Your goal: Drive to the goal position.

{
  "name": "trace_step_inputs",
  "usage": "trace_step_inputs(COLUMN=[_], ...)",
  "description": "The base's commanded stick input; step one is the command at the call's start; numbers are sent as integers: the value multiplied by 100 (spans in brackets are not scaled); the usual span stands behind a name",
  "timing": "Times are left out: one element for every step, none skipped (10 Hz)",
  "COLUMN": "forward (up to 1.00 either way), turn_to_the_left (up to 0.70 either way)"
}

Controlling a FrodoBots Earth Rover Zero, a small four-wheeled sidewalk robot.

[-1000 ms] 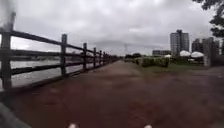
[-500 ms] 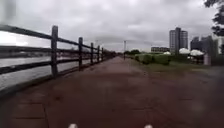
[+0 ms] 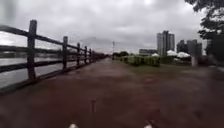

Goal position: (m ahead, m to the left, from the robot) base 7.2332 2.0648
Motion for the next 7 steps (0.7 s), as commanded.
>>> trace_step_inputs(forward=[85, 85, 85, 85, 85, 85, 85], turn_to_the_left=[1, 1, 1, -2, -17, -28, -32])
